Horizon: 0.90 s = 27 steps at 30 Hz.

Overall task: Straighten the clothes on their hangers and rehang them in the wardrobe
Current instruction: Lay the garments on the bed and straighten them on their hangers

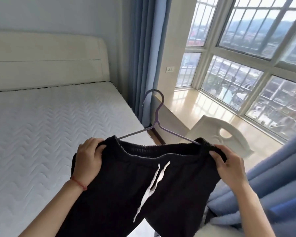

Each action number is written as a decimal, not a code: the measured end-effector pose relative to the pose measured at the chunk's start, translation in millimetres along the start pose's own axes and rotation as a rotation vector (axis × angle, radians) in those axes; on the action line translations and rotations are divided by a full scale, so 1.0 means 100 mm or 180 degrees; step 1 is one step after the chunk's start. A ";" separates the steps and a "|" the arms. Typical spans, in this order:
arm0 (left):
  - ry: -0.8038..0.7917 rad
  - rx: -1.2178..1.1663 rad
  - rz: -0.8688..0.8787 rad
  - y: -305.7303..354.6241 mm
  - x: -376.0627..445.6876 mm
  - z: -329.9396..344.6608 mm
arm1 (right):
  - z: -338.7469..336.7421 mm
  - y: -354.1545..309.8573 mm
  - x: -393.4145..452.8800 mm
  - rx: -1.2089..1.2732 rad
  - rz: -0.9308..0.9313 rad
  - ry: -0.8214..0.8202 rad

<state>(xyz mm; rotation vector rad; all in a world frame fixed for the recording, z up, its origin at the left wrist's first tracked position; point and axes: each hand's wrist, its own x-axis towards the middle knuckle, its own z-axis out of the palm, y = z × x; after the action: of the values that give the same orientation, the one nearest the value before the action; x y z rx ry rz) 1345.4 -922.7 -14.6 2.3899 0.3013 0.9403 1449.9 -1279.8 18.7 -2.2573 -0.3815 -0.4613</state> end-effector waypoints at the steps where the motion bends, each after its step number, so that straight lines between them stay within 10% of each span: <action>1: -0.0019 0.0018 -0.0048 0.00 -0.01 0.07 | 0.04 0.07 0.07 0.0008 0.0001 -0.0054; 27: -0.0914 0.0476 -0.1433 -1.09 0.26 1.65 | 1.91 1.34 1.41 -0.0239 0.0361 -0.1166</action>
<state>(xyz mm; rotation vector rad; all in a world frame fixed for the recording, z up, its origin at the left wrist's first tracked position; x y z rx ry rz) 1476.4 -890.7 -161.9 2.3981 0.7787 0.3761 1669.5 -1205.1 -124.5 -2.4226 -0.4225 0.0004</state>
